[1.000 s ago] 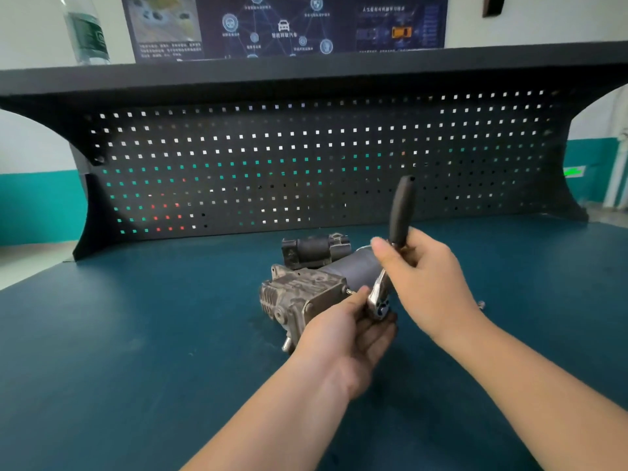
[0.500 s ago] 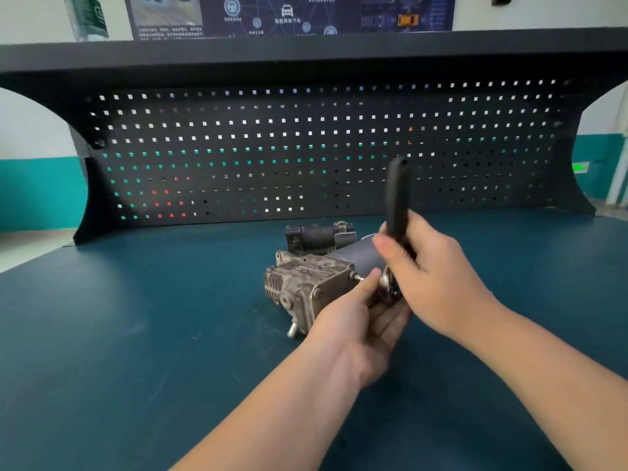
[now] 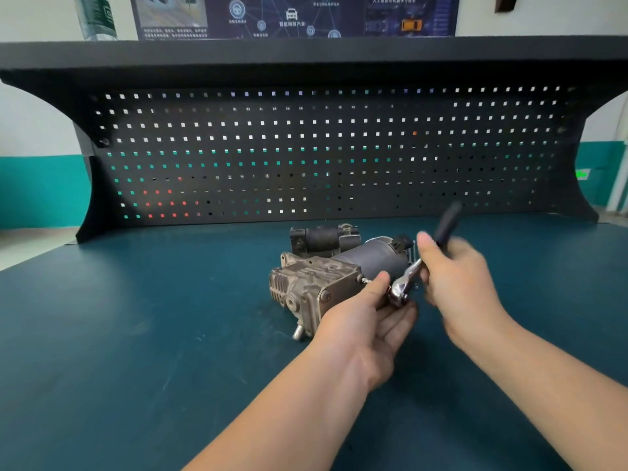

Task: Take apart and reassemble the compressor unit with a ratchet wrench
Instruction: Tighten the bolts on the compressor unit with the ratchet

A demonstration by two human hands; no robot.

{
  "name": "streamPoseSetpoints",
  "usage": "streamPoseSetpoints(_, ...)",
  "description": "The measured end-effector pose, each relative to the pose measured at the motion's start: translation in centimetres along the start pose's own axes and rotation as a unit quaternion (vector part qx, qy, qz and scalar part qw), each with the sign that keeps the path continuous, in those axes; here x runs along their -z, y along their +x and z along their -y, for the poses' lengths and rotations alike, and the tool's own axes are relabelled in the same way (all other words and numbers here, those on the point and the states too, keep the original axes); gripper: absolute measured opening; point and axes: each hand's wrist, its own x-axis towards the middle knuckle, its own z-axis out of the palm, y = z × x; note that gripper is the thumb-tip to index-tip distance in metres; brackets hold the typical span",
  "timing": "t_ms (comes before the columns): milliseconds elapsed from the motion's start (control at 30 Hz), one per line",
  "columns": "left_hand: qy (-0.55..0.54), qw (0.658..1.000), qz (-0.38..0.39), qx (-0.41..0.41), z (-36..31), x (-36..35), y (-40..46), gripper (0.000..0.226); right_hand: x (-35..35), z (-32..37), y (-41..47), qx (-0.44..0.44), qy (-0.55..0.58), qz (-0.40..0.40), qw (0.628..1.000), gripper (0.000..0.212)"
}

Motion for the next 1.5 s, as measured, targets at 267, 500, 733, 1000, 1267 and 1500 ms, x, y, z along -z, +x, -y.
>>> streamPoseSetpoints(267,-0.015,1.000,0.016,0.011,-0.2,0.0,-0.2,0.012,-0.1,1.6,-1.9,0.310,-0.215,0.064,0.924,0.027)
streamPoseSetpoints(500,0.017,1.000,0.002,-0.001,0.2,0.1,-0.2,0.019,0.4,-0.1,0.5,-0.348,0.146,0.083,0.922,0.035)
streamPoseSetpoints(733,0.009,1.000,0.008,-0.002,0.1,-0.2,-0.7,0.015,0.5,2.3,-1.6,0.317,-0.194,0.145,0.917,0.018)
streamPoseSetpoints(1000,0.026,1.000,-0.008,-0.011,0.1,-0.1,-0.8,0.014,0.3,1.5,-0.5,0.067,-0.074,0.049,0.994,0.028)
streamPoseSetpoints(1267,0.022,1.000,-0.001,-0.013,0.1,-0.2,-0.7,0.015,0.0,0.6,-0.4,-0.064,0.131,0.063,0.987,0.030)
streamPoseSetpoints(1500,0.035,0.999,0.009,-0.023,-0.1,-0.1,-0.7,0.014,0.3,1.3,-2.2,0.389,-0.223,0.175,0.877,0.018)
